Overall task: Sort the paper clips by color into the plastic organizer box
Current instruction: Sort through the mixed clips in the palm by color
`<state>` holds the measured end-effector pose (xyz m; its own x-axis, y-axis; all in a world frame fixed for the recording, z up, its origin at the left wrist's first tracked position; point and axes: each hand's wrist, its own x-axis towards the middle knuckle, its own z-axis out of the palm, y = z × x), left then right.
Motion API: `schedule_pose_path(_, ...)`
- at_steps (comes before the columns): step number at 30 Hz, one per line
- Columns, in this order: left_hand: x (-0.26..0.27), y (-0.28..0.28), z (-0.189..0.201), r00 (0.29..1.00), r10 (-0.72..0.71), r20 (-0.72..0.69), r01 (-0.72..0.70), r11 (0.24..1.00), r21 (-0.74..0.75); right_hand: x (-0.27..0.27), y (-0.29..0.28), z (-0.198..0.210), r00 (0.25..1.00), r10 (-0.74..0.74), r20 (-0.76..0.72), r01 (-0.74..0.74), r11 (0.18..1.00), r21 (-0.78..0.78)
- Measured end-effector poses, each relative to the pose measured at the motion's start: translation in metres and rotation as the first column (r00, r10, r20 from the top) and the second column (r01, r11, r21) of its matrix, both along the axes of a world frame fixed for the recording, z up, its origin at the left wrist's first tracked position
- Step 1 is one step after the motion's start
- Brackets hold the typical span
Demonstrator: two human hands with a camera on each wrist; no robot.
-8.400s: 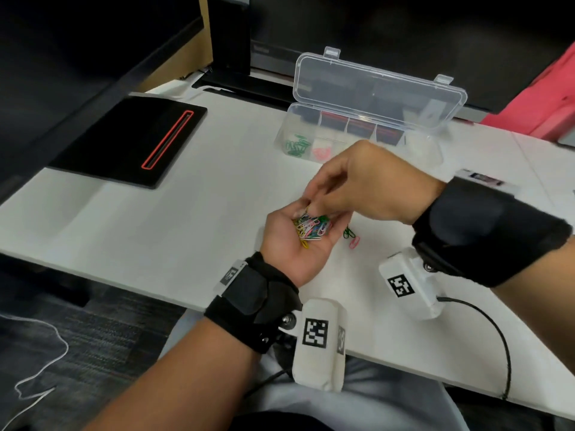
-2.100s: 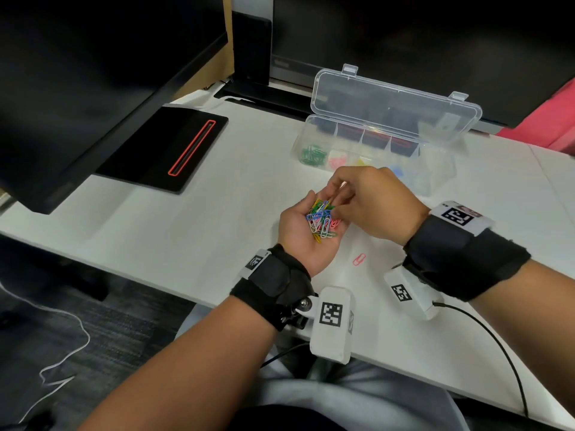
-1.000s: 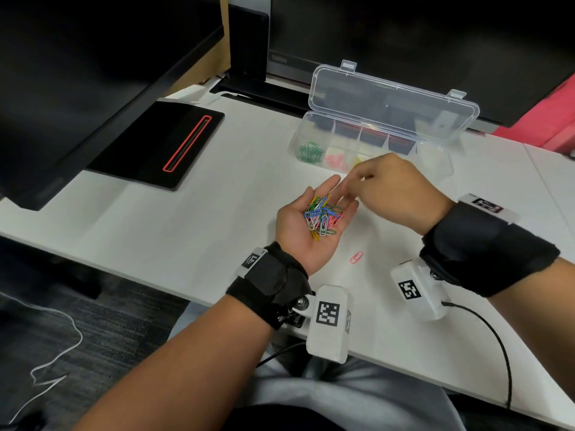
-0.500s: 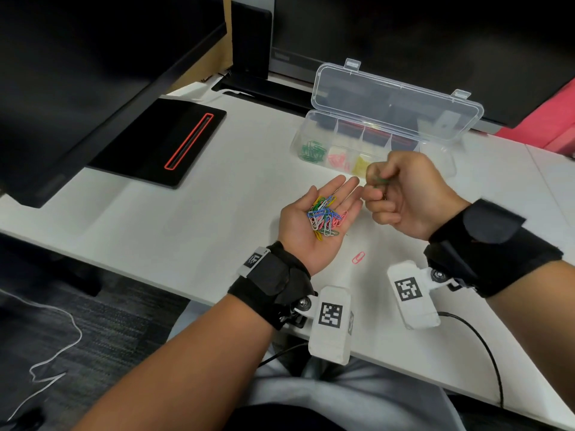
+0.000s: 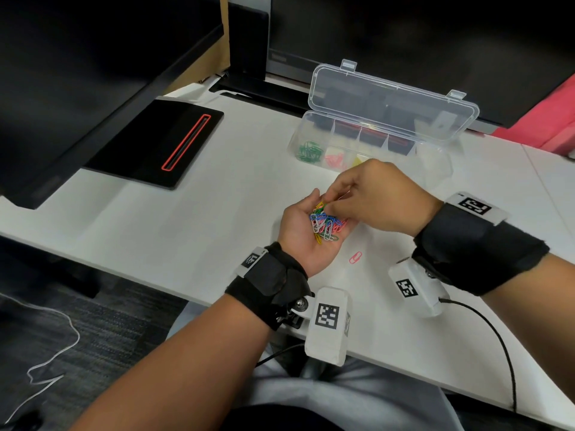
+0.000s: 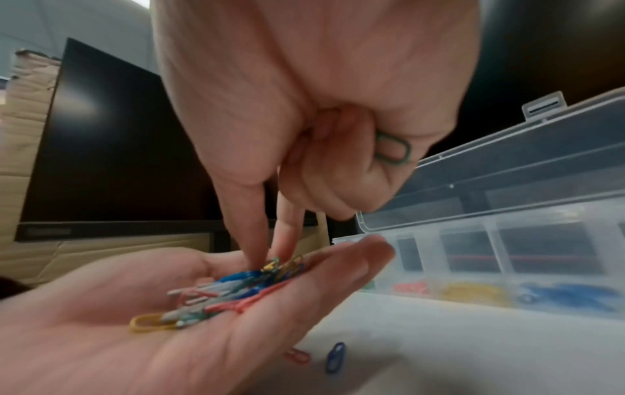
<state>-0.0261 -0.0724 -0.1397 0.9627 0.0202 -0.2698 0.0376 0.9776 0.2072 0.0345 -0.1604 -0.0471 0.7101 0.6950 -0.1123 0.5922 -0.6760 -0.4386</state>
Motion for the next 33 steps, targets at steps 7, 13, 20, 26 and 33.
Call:
schedule_pose_path(7, 0.000, 0.001, -0.001, 1.000, 0.002, 0.011, -0.002, 1.000, 0.025, 0.003, -0.007, 0.002, 0.954, -0.071, -0.290, 0.122, 0.979, 0.162)
schedule_pose_path(13, 0.000, 0.001, 0.001, 1.000, 0.003, -0.009, -0.003, 1.000, 0.015, 0.007, -0.017, 0.007, 0.795, -0.100, -0.598, 0.342, 0.889, 0.306)
schedule_pose_path(20, 0.000, 0.001, 0.003, 1.000, 0.011, 0.001, -0.011, 1.000, 0.005, 0.024, -0.023, 0.001, 0.293, 0.178, -0.939, 0.816, 0.465, 0.343)
schedule_pose_path(26, 0.000, 0.002, 0.002, 1.000, 0.012, -0.005, -0.012, 1.000, 0.011, 0.029, -0.012, 0.004, 0.351, 0.110, -0.930, 0.772, 0.527, 0.354)
schedule_pose_path(33, 0.000, 0.002, -0.002, 0.999, 0.033, 0.022, -0.033, 0.999, -0.028, 0.001, 0.007, 0.004, 0.994, 0.076, -0.074, -0.071, 0.995, 0.067)
